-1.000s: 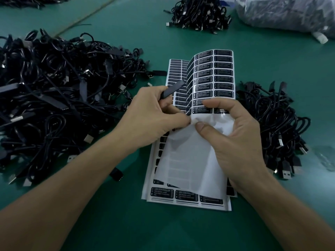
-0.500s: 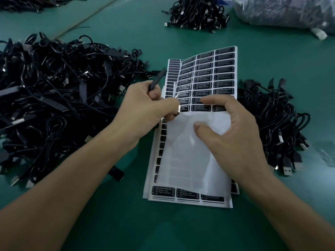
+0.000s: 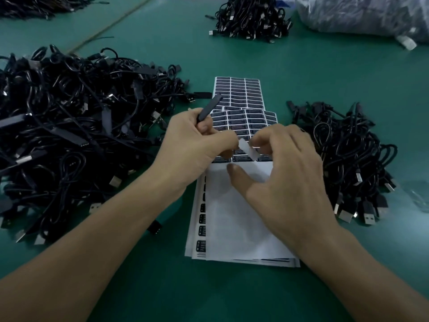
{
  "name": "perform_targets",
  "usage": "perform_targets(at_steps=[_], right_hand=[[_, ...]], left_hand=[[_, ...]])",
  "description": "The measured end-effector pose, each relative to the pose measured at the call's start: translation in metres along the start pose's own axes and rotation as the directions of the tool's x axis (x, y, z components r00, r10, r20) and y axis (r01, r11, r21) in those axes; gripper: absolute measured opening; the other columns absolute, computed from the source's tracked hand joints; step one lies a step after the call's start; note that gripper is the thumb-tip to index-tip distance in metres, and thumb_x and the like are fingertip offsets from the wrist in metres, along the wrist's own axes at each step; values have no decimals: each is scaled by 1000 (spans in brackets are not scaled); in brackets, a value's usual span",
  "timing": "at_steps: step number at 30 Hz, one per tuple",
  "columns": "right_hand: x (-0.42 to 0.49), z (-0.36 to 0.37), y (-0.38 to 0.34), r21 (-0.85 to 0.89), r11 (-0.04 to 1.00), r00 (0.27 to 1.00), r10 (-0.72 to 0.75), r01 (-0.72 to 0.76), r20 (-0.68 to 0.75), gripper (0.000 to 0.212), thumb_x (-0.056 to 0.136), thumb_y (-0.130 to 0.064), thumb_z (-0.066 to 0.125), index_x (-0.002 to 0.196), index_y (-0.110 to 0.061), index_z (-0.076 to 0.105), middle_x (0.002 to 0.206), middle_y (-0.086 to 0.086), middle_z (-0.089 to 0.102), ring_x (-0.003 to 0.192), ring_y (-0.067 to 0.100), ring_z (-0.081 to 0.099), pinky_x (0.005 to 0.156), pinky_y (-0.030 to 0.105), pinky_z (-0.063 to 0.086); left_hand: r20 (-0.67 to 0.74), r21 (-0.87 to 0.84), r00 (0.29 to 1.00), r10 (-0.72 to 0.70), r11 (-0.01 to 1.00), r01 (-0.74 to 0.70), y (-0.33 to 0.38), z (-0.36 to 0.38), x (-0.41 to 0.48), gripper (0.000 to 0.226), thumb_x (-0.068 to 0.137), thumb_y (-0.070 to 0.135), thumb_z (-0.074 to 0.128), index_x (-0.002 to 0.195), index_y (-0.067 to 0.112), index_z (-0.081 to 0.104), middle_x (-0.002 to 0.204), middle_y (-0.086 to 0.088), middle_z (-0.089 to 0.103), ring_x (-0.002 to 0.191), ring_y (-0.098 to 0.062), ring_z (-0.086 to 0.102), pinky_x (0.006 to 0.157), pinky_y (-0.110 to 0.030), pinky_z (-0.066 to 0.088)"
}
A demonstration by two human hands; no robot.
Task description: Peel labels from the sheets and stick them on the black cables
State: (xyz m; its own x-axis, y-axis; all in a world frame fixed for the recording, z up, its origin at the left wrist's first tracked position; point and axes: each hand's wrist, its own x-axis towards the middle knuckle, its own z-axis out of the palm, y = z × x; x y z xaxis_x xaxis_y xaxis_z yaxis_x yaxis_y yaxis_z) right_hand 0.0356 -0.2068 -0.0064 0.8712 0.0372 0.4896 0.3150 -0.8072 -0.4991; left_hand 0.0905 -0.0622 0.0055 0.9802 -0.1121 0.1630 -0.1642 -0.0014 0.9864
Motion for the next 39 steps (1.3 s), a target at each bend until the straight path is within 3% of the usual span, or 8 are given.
perform_targets(at_steps=[7, 16, 20, 23, 25, 29, 33, 39], right_hand=[[7, -5, 1, -65, 996, 981, -66, 55, -183, 27, 78, -21, 81, 89, -11, 58, 87, -2, 45, 81, 19, 45, 73, 18, 27], [10, -2, 5, -97, 991, 987, -100, 87, -128, 7, 85, -16, 71, 80, -11, 73, 72, 2, 64, 71, 22, 55, 68, 20, 29], [11, -4, 8, 116, 993, 993, 23, -10, -112, 8, 85, -14, 71, 78, -17, 74, 69, -11, 64, 65, 4, 55, 64, 18, 40], [15, -7, 9, 498, 855, 974, 211, -143, -81, 16, 87, -11, 73, 77, -24, 75, 65, -13, 67, 57, 1, 56, 58, 14, 44], [17, -9, 6, 744, 629, 947, 320, -224, 14, 22, 87, -7, 74, 73, -25, 76, 62, -10, 65, 54, 2, 50, 54, 16, 43], [19, -8, 2, 891, 254, 880, 398, -378, 259, 2, 69, -24, 76, 69, -25, 78, 66, -8, 63, 62, 5, 51, 52, 19, 42], [19, -7, 3, 892, 187, 853, 423, -412, 306, 9, 62, -30, 77, 70, -27, 77, 73, -9, 67, 69, 6, 57, 56, 20, 45], [19, -6, 8, 904, 185, 851, 451, -385, 270, 5, 67, -25, 76, 71, -25, 79, 71, -8, 68, 66, 6, 56, 56, 19, 44]], left_hand=[[-47, 15, 999, 11, 1000, -10, 0, 2, -1, 50, 79, -11, 67, 67, 19, 29, 46, 13, 38, 49, -9, 51, 49, -10, 44], [-21, 50, 1000, 1, 999, 0, 0, 2, -4, 51, 79, -7, 71, 68, 19, 29, 42, 14, 46, 53, -12, 54, 51, -12, 43], [-4, 87, 999, -44, 995, 44, 3, 5, -6, 29, 88, 38, 63, 72, 17, 49, 68, -1, 72, 66, -13, 66, 61, -22, 50], [-1, 120, 994, -113, 986, 112, 4, 7, -8, 37, 84, 50, 34, 59, 32, 53, 76, -2, 74, 71, -14, 61, 68, -31, 41], [-9, 171, 997, -80, 982, 80, 5, 7, -9, 37, 86, 43, 31, 58, 32, 51, 74, 1, 72, 71, -11, 58, 70, -36, 44], [29, 183, 999, 40, 982, -44, 1, 8, -10, 27, 95, 26, 41, 72, 20, 55, 71, 4, 64, 69, -10, 53, 66, -29, 46], [63, 283, 990, 123, 950, -136, -2, 9, -10, 24, 99, 24, 53, 80, 28, 67, 80, 0, 56, 71, 0, 49, 61, -10, 44], [100, 216, 987, 127, 965, -146, 3, 10, -14, 13, 86, 24, 72, 90, 36, 72, 66, 1, 70, 63, -20, 67, 68, -35, 60]])
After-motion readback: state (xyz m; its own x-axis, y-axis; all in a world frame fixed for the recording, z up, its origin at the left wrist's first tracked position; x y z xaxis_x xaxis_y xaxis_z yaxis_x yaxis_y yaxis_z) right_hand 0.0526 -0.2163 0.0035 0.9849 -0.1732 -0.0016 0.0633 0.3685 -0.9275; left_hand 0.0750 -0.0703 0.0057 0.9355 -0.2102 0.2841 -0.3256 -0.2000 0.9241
